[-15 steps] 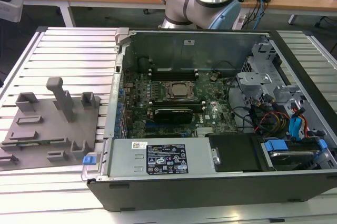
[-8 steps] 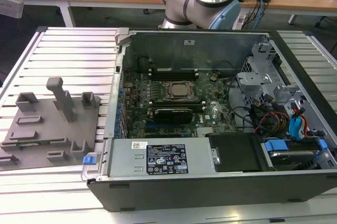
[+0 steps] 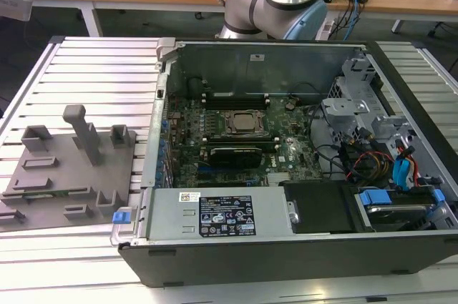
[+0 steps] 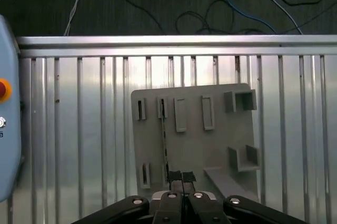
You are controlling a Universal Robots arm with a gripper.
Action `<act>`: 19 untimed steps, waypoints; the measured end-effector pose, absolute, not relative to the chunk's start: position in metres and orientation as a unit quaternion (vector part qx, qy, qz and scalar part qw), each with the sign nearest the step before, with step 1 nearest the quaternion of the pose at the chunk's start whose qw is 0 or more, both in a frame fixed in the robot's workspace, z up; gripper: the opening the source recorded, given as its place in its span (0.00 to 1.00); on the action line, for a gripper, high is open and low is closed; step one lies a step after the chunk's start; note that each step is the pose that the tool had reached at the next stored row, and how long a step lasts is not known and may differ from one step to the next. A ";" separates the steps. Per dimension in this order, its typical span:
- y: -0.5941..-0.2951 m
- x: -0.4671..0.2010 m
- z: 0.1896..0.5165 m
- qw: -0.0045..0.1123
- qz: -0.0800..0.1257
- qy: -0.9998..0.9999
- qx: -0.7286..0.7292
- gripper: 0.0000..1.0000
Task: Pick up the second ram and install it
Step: 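Pick up the second ram and move it above second insertion slot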
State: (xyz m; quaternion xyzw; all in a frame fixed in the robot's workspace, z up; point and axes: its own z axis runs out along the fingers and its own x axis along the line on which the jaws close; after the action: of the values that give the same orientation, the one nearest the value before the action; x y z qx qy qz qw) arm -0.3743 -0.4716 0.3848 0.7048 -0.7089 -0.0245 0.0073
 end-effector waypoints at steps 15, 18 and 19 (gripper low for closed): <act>-0.472 -0.374 0.385 0.009 -0.024 -0.660 0.751 0.11; -0.472 -0.374 0.384 0.008 -0.024 -0.689 0.724 0.11; -0.472 -0.374 0.384 0.008 -0.024 -0.697 0.717 0.11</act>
State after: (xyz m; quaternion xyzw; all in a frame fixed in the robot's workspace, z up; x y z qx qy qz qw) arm -0.3743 -0.4715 0.3841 0.7168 -0.6968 -0.0244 0.0077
